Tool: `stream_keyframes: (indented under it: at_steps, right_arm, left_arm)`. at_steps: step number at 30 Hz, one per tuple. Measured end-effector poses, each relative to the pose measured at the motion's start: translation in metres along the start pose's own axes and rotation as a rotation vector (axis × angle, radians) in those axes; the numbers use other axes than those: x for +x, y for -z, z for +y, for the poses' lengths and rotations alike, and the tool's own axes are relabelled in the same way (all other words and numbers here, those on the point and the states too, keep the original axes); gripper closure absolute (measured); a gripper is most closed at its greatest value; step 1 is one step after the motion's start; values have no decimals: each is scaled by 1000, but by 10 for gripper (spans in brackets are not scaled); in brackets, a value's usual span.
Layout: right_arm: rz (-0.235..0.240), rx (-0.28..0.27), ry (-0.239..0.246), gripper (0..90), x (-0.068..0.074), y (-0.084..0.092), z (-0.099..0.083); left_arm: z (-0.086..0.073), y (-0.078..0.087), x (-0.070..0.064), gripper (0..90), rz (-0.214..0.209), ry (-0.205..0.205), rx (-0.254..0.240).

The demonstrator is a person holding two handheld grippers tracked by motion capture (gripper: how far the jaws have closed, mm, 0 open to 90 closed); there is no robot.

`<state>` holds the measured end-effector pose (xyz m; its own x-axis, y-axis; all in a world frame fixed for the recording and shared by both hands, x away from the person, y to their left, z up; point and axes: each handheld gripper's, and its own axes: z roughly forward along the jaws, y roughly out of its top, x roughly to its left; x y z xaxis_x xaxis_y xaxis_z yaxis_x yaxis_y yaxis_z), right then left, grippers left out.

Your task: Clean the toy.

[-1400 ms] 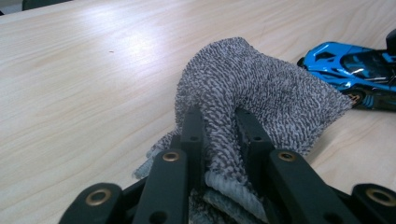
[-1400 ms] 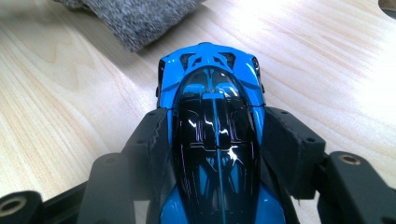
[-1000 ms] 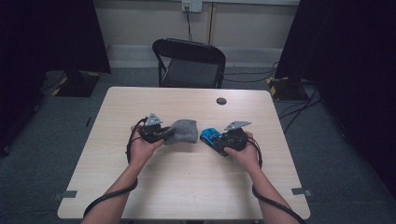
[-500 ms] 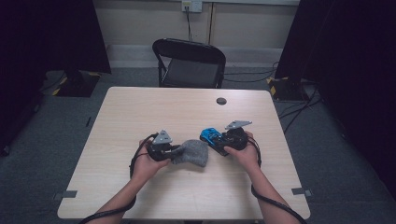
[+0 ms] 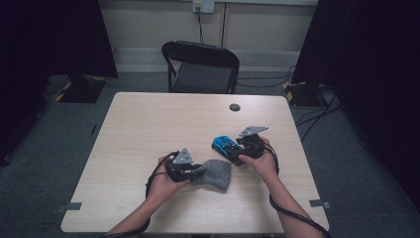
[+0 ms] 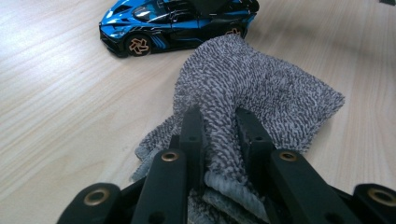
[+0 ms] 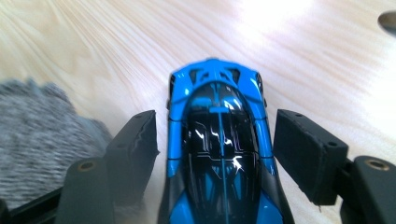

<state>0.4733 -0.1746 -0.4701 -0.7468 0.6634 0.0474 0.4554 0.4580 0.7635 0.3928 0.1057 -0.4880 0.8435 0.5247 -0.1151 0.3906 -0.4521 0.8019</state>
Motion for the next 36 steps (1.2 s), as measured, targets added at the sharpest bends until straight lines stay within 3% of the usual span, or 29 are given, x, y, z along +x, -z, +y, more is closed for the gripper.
stream_keyframes:
  at_steps: [7, 12, 16, 18, 20, 22, 24, 26, 32, 34, 36]
  right_arm:
    - [70, -32, 57, 329, 15, 22, -1]
    - [122, -52, 66, 350, 27, 32, -9]
    - [183, -64, 99, 364, 43, 34, -12]
    - [204, -45, 128, 370, 53, 30, -15]
    - [226, -26, 143, 375, 61, 24, -19]
    - [250, -22, 144, 373, 67, 17, -23]
    - [246, -4, 153, 354, 71, 11, -26]
    - [240, 17, 161, 344, 74, 5, -29]
    - [193, 60, 195, 346, 80, -3, -37]
    - [180, 63, 181, 368, 82, -3, -38]
    - [172, 65, 164, 445, 82, -2, -39]
  left_arm:
    - [-2, -4, -3, 742, -6, -7, 4]
    - [-3, -5, -5, 715, -10, -14, 5]
    - [-2, -6, -6, 534, 22, -39, 1]
    - [-1, -5, -5, 439, 27, -46, -8]
    - [1, -2, -4, 387, 47, -56, -22]
    - [2, 1, -2, 329, 41, -51, -32]
    - [4, 3, 1, 315, 46, -60, -43]
    - [7, 4, 5, 270, 53, -32, -47]
    - [21, 2, 12, 217, 46, -24, -85]
    - [30, -2, 16, 206, 51, -12, -101]
    - [40, -8, 19, 184, 41, -7, -108]
